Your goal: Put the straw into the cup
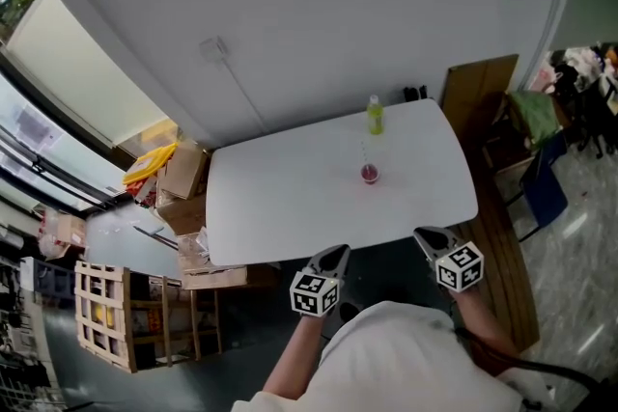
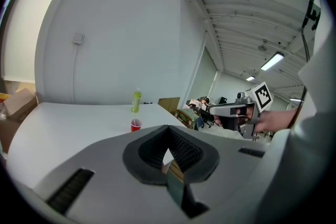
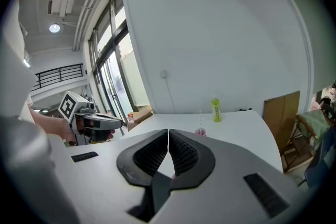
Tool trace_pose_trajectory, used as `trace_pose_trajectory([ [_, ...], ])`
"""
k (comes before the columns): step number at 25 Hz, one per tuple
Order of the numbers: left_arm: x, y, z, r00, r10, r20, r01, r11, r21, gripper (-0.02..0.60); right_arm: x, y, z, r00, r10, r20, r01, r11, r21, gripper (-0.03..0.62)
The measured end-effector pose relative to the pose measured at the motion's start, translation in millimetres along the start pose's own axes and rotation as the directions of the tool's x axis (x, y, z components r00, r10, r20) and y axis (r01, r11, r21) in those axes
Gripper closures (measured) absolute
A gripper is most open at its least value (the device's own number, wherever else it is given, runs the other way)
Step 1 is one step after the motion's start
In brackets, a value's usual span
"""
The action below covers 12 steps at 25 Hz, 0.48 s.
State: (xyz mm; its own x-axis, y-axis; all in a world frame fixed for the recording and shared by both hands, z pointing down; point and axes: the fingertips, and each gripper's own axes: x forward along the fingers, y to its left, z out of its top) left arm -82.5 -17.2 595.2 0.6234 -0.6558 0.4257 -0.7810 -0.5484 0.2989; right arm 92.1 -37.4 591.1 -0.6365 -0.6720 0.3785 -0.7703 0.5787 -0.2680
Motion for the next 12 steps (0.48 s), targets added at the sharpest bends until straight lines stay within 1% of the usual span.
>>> trace_pose_trajectory([
  [6,-7.0,1.4,-0.2,1.0,-0.021,0.005,0.021,1.0,0.002,0.58,2.1,5.5,0.4,1.0,-0.013,0.011,0.013,1.0,0.008,0.559],
  [12,-7.2,3.6,-2.6,1.0,-0.019,0.008,0.02,1.0,-0.012,0.58,0.4,9.6,3.1,1.0,-0.014,0.025,0.014,1.0,0.001,0.56],
])
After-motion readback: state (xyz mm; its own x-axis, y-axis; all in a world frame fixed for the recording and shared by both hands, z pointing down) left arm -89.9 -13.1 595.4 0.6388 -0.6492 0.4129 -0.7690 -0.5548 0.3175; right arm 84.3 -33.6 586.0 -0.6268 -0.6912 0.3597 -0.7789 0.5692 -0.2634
